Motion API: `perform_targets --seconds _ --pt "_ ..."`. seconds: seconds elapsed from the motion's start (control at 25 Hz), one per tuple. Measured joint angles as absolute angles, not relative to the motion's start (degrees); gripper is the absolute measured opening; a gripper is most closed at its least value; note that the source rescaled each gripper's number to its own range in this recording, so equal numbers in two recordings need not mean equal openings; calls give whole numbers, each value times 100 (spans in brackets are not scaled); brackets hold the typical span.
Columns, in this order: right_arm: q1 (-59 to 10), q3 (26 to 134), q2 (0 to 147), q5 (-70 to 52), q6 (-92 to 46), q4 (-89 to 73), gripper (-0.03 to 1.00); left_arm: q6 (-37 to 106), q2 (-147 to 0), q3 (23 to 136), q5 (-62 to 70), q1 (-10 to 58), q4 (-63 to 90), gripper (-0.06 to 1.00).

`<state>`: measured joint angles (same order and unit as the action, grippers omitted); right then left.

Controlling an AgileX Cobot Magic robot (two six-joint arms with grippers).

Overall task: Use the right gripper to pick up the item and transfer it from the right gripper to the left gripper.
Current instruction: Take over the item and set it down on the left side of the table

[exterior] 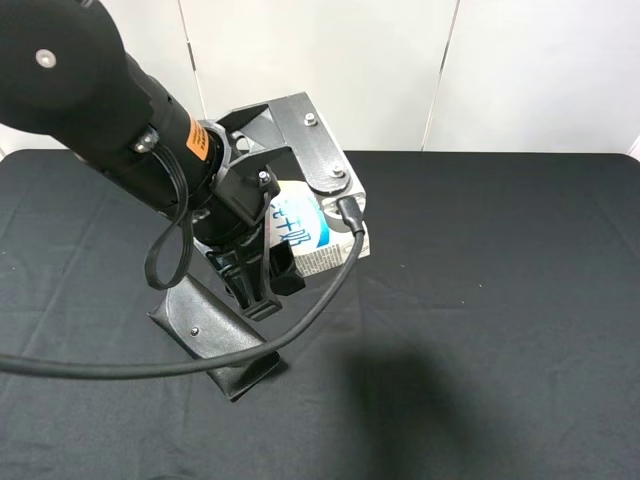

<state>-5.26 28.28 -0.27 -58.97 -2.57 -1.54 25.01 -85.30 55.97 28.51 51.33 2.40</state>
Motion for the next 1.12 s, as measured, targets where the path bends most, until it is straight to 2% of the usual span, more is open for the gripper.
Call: perform_targets --seconds 0.28,0.52,0.76,1.12 --pt "-9 2828 -27 -5895 -257 -159 100 2457 -8524 5603 2916 5125 240 0" --pt "39 2828 -27 -5891 -253 -174 100 2361 -8394 5882 3418 4827 233 0" --pt "39 2828 -27 -5891 -253 -174 100 2120 -8341 6239 4010 4064 233 0" --pt "39 2828 -27 -5891 -253 -174 100 1784 -8341 6322 4185 2680 239 0"
